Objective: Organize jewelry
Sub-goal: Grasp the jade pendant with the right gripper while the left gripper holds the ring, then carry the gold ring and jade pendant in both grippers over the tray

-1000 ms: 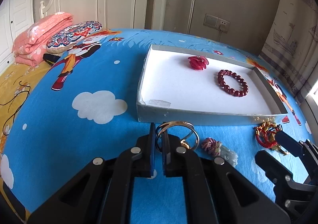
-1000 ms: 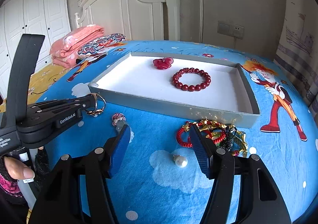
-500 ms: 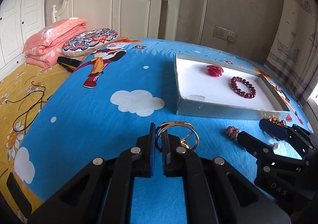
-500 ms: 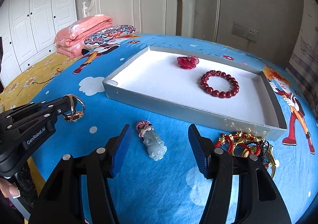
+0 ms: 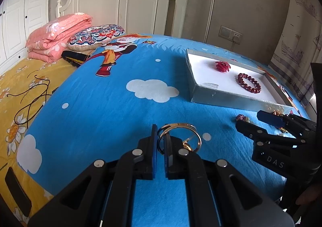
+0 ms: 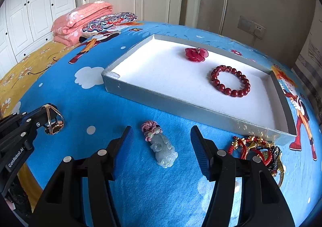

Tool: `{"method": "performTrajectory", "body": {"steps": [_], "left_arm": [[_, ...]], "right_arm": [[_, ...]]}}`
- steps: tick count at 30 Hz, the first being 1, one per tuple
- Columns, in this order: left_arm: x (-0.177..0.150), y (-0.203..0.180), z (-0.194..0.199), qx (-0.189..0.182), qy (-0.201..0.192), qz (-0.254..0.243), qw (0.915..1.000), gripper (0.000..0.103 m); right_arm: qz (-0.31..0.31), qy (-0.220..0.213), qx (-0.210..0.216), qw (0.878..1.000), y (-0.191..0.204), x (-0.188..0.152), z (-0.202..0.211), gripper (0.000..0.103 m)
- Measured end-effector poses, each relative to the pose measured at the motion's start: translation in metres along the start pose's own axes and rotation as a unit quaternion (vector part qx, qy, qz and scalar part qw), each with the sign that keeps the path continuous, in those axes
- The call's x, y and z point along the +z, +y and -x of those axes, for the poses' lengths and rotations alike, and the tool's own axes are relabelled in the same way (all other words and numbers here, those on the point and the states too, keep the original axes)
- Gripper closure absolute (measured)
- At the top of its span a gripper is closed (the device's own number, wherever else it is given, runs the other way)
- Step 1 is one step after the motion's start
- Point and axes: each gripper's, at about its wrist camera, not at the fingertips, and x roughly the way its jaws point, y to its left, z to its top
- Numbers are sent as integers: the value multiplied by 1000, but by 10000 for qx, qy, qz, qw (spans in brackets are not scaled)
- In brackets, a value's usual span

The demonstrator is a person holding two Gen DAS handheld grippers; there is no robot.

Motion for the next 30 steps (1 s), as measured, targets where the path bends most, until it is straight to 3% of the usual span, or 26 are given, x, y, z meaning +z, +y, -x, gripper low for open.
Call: {"method": "performTrajectory", "body": {"steps": [2,3,4,5,6,19,30], "left_arm": [[0,0,1,-12,-9,-3,10000,97],[0,-1,1,-17,-16,-12,10000,97],[0,-2,2,-14,-28,-23,10000,97],[0,-3,3,-9,-39,-37,10000,97],[0,-4,3,-10,-48,-47,10000,97],[-3,-22,7,13,-14,-261,9997,97],[4,-77,4,-223,-88,-608,9979,97]], "right_arm": [[42,28,47,10000,2,-1,-1,55],[88,17,96,9999,3,-2,-1,65],[150,-3,172,9997,5,-2,0,68],[205,-36,176,9996,7,-3,1,81],[250,-61,161,9995,10,-4,2,83],[137,-437,205,9987,7,-11,20,83],[-431,-754,25,9962,-45,-32,55,83]]}}
